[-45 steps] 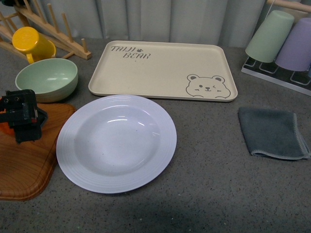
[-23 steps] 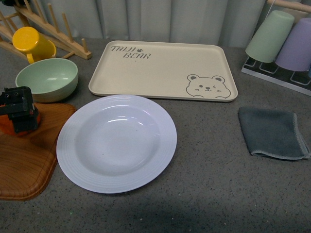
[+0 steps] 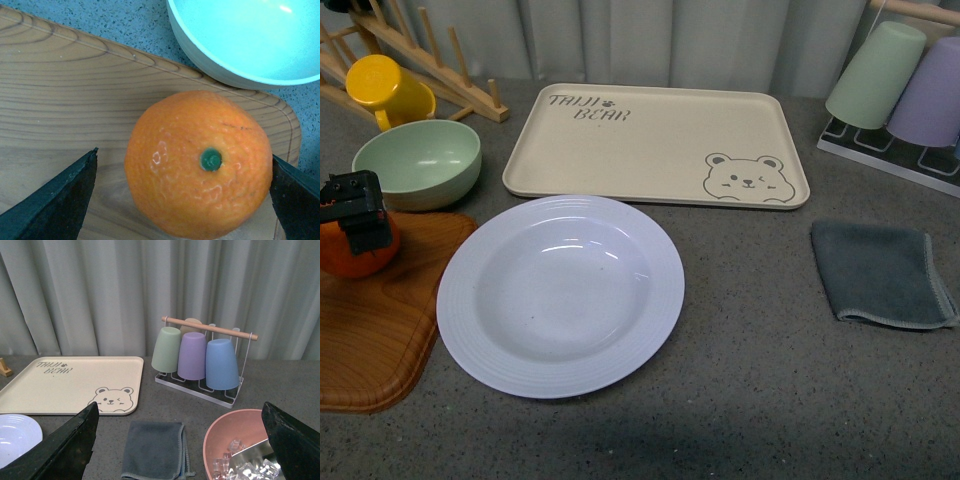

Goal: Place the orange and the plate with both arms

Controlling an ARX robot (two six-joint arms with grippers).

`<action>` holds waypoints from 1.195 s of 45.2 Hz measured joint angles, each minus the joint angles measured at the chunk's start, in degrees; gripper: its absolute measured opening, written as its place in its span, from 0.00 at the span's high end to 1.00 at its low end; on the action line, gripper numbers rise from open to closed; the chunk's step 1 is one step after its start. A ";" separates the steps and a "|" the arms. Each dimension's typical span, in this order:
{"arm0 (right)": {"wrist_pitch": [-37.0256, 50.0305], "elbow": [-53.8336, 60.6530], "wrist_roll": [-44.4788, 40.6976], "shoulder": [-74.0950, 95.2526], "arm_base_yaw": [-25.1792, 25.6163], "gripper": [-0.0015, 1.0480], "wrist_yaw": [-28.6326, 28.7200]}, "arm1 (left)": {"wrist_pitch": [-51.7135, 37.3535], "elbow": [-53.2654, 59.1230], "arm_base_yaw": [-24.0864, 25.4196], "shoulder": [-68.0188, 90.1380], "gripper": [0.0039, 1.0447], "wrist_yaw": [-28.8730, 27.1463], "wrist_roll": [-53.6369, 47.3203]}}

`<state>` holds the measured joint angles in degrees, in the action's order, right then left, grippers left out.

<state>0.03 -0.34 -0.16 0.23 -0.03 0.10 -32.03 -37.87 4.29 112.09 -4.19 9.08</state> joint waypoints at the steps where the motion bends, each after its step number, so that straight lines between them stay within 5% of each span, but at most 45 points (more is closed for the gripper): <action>1: 0.00 0.00 0.00 0.00 0.00 0.09 0.00 | 0.00 -0.04 0.00 0.13 0.06 0.13 0.00; 6: 0.00 0.00 0.00 0.00 0.00 0.09 0.00 | 0.02 -0.20 0.00 0.70 0.07 0.31 0.07; 15: 0.00 0.00 0.00 0.00 0.00 0.09 0.00 | 0.11 -0.55 0.15 1.03 0.32 0.44 0.28; 26: 0.00 0.00 0.00 0.00 0.00 0.09 0.00 | 1.49 1.20 -2.36 -5.07 0.36 0.17 2.45; 43: 0.00 0.00 0.00 0.00 0.00 0.09 0.00 | 1.99 4.68 -24.79 -11.06 0.37 -4.48 11.32; 54: 0.00 0.00 0.00 0.00 0.00 0.09 0.00 | 0.92 2.47 -28.55 -4.52 0.37 -6.21 13.22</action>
<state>0.03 -0.34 -0.16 0.23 -0.03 0.10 -31.11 -35.40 -24.25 107.57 -10.39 22.30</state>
